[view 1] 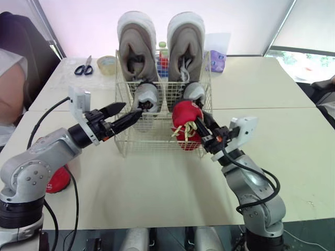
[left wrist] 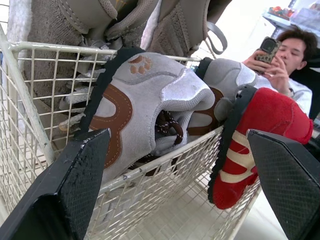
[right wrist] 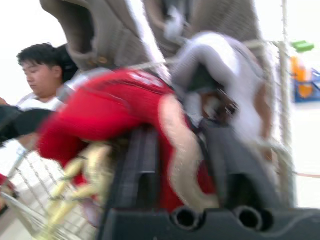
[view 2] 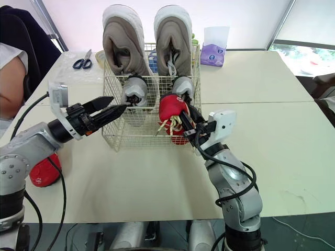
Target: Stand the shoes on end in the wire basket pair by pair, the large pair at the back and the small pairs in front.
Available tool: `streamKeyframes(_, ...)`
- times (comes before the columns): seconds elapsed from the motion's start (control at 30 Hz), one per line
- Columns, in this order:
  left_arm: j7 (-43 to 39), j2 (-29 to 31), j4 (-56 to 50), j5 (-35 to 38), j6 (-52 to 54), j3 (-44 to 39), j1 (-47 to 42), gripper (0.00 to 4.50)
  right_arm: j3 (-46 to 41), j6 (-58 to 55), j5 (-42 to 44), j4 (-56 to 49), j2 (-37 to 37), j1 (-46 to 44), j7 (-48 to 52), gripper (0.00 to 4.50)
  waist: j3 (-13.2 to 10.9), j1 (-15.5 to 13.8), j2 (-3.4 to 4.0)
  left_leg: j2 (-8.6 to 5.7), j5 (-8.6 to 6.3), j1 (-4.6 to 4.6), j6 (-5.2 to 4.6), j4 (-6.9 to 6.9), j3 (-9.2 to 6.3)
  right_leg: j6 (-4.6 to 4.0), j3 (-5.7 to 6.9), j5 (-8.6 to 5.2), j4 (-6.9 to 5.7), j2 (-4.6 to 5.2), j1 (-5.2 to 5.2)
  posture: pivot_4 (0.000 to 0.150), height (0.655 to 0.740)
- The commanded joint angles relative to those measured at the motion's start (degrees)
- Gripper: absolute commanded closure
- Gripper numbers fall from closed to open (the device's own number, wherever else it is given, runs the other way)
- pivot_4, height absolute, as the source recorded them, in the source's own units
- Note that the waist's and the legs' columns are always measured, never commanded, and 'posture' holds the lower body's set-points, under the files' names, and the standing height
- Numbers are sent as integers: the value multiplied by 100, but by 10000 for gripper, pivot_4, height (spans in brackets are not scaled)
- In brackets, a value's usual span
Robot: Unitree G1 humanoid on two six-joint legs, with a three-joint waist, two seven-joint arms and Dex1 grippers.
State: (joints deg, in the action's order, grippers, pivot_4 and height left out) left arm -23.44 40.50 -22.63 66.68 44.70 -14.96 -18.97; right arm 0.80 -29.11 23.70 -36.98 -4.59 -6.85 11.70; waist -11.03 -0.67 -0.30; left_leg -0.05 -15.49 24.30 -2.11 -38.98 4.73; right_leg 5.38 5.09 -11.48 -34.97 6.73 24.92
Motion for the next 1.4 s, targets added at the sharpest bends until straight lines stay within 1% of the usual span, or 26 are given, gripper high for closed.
streamKeyframes(0.03,-14,9,-85,20,140,-29,-26,0,-149,5,-96,-92,-149,138,-130,6217,10,-4,0,0,-4,-1,7,0,0,0,0,0,0,0,0,1500,7400)
streamKeyframes(0.07,-17,11,-87,26,149,-36,-23,0,-154,-4,-109,-145,-218,161,-116,836,13,-6,-2,0,-6,-1,9,0,0,-1,0,0,0,1,0,1500,7400)
streamKeyframes(0.1,-18,1,-82,23,158,-20,-35,0,-204,-80,-40,-289,-322,199,-78,301,16,-6,-4,0,-7,-1,11,0,-1,-1,0,0,0,1,-1,1500,7400)
streamKeyframes(0.17,-38,-24,-60,7,176,3,-54,0,-244,-234,41,-604,-598,276,26,301,16,-11,-4,-1,-8,-1,11,0,0,-1,0,-1,1,3,-1,1500,7400)
streamKeyframes(0.33,-146,-122,74,-90,175,94,-133,0,-640,-713,661,-1162,-1073,386,120,301,15,-5,-3,1,-8,1,10,1,-1,-2,-1,-1,1,2,1,1500,7400)
streamKeyframes(0.47,-289,-180,226,-183,172,121,-214,0,-1137,-1016,1336,-1421,-1558,584,388,301,16,-15,-3,2,-2,2,-5,1,1,-3,0,-2,1,2,3,1500,7400)
streamKeyframes(0.57,-387,-171,333,-204,207,77,-281,0,-1617,-1267,2155,-1479,-2029,545,589,301,16,-8,-3,1,-3,2,-10,1,1,-4,-1,-3,5,3,1,1500,7400)
streamKeyframes(0.67,-425,-165,419,-183,242,-1,-331,0,-2096,-1480,3024,-1308,-2526,323,641,301,15,-8,-3,2,-3,2,-12,1,1,-9,0,-5,6,4,1,1500,7400)
streamKeyframes(0.7,-392,-170,448,-168,241,-60,-348,0,-2349,-1584,3490,-1077,-2799,150,720,301,15,-8,-3,3,-3,2,-12,0,1,-11,-1,-7,6,4,2,1500,7400)
streamKeyframes(0.77,-316,-173,486,-124,251,-169,-372,0,-2722,-1720,4084,-692,-3294,-98,909,301,15,-8,-4,3,-4,2,-14,0,1,-12,-1,-7,8,6,1,1500,7400)
streamKeyframes(0.83,-191,-146,483,181,340,-436,-372,0,-3107,-1963,4697,-82,-4032,-456,1389,301,13,-9,-4,4,-4,2,-16,-1,1,-14,-1,-7,9,6,0,1500,7400)
streamKeyframes(0.9,10,-110,460,445,413,-680,-374,0,-3316,-2128,5078,472,-4601,-823,1682,301,9,-5,-5,6,-4,6,-19,-1,1,-15,0,-7,11,6,3,1500,7400)
streamKeyframes(0.93,145,-74,451,514,416,-834,-377,0,-3303,-2132,5080,790,-4831,-1146,1757,301,9,1,-5,7,-4,8,-19,-1,1,-16,-1,-7,12,8,5,1500,7400)
streamKeyframes(0.97,591,-44,436,401,376,-993,-477,0,-3099,-2040,4902,1458,-5043,-1984,1777,301,5,25,-3,9,-5,8,-20,0,0,-17,-1,-8,13,9,5,1500,7400)
streamKeyframes(1.0,1095,75,419,370,420,-1205,-572,0,-2837,-1979,4867,1998,-5183,-2875,2037,301,-9,66,2,13,-5,6,-21,-2,3,-20,-2,-7,13,8,5,1500,7400)
streamKeyframes(1.03,1439,205,384,410,464,-1412,-607,0,-2593,-1965,4836,2322,-5231,-3545,2240,301,-22,79,16,14,-5,8,-21,-7,9,-27,-7,-3,13,8,11,1500,7400)
streamKeyframes(1.07,1788,357,315,585,570,-1623,-633,0,-2303,-2014,4791,2541,-5218,-4078,2545,301,-23,99,15,12,-2,21,-24,-4,11,-34,-10,4,17,7,25,1500,7400)
streamKeyframes(1.1,1976,479,272,770,657,-1777,-615,0,-2113,-2086,4763,2621,-5184,-4367,2751,301,-26,119,7,15,-2,19,-23,-3,9,-33,-10,3,12,3,28,1500,7400)
streamKeyframes(1.13,2381,759,293,1072,947,-1970,-519,0,-1787,-2138,4663,2588,-5126,-4571,3176,301,-16,124,-14,25,-2,19,-22,8,5,-30,-8,1,13,-2,30,1500,7400)
streamKeyframes(1.17,2699,1011,286,1129,1185,-2146,-396,0,-1501,-2168,4592,2540,-5030,-4720,3552,301,-9,131,-34,34,-2,18,-21,19,5,-32,-2,0,14,-8,30,1500,7400)
streamKeyframes(1.23,3138,1491,261,1030,1671,-2539,82,0,-998,-2181,4470,2339,-4865,-4822,4252,301,-8,151,-41,51,-16,16,-2,19,4,-19,3,-3,9,-19,28,1500,7400)
streamKeyframes(1.3,3186,1795,253,907,2005,-2948,608,0,-705,-2236,4420,2132,-4771,-4865,4642,301,-16,155,-34,50,-15,20,3,19,26,-14,3,-5,1,-9,44,1500,7400)
streamKeyframes(1.4,3182,2077,102,869,3013,-3858,1891,0,-152,-1802,3692,2138,-4992,-4823,5948,301,-21,133,-37,44,-8,26,18,15,41,-6,10,-9,-5,2,51,1500,7400)
